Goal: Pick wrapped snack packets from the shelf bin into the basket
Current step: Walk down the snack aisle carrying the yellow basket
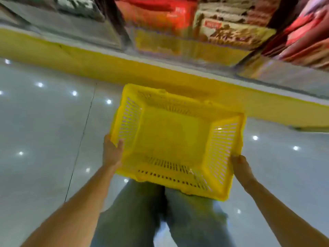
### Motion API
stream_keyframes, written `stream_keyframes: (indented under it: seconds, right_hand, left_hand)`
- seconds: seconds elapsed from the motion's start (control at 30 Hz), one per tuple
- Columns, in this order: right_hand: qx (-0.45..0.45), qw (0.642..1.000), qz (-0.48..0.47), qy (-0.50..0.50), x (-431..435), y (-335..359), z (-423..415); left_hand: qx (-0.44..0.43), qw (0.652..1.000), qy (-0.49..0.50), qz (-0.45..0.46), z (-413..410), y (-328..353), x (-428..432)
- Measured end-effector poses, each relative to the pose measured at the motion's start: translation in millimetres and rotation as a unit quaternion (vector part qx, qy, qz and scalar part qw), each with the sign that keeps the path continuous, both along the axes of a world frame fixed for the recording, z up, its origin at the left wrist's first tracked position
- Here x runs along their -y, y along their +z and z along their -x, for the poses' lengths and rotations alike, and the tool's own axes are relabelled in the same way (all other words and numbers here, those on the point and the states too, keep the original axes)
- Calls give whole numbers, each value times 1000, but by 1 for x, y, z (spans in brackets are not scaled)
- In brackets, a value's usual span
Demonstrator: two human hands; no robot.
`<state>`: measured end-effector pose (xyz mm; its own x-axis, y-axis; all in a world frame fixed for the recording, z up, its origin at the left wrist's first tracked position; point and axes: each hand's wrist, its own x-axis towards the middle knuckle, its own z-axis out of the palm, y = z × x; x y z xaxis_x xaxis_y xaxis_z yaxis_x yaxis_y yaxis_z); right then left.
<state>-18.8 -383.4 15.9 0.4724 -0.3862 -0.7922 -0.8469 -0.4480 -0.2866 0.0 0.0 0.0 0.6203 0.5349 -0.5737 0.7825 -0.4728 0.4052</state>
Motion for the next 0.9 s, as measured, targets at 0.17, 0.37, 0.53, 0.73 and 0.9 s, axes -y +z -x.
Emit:
stream_keyframes:
  seconds: [0.17,0.37,0.53,0.73,0.9]
  right_hand:
    - [20,993,-60,-99,-1,-4,-9]
    - [19,999,37,-2,-10,52,-27]
    - [7,990,82,116,-47,137,-37]
    - [60,969,82,224,-147,252,-42]
    - [159,933,54,317,-265,336,-62]
  left_hand:
    - [-64,998,17,12,-21,-3,-20]
    - [-86,996,37,-8,-9,51,-43]
    - [-64,993,90,-52,30,142,-87]
    - [15,978,202,-54,100,269,-171]
    - [94,931,349,-58,164,359,-242]
